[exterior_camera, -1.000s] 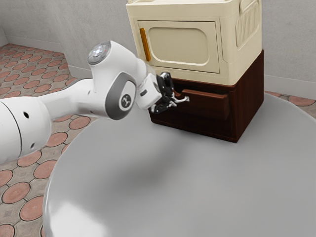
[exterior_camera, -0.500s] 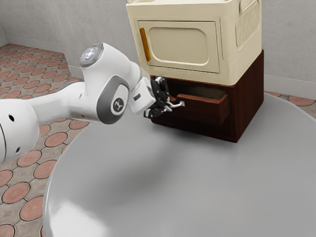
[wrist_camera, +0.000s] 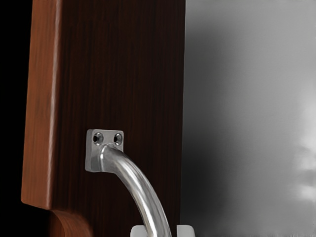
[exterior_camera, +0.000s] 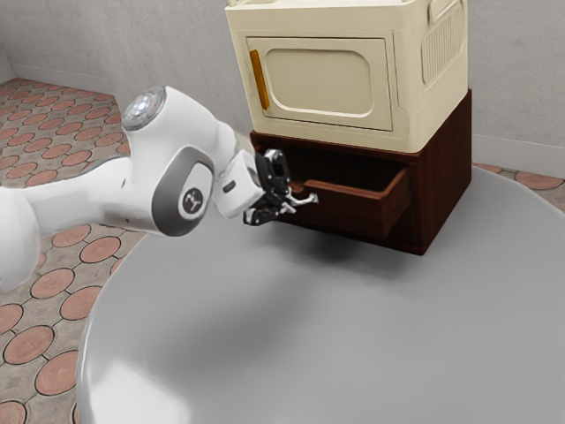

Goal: Pull the drawer handle with one arm to open the drawer

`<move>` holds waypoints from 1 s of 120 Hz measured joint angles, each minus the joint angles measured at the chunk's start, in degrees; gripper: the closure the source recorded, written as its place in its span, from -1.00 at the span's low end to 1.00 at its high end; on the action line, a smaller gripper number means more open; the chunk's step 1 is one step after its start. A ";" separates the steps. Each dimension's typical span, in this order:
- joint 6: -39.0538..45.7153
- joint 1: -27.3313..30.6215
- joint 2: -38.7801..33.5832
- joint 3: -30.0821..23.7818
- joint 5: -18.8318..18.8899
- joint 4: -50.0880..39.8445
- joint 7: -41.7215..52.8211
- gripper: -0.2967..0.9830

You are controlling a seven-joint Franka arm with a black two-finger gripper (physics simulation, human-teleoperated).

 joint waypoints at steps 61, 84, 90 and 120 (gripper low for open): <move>0.47 -0.13 -4.05 0.04 0.01 -4.71 0.04 0.65; 0.11 -0.27 -6.10 0.19 0.02 -5.91 0.03 0.42; -0.16 -0.28 -7.78 0.24 0.03 -7.02 0.05 0.29; -11.88 0.18 -22.57 0.32 0.22 -8.06 0.20 -0.27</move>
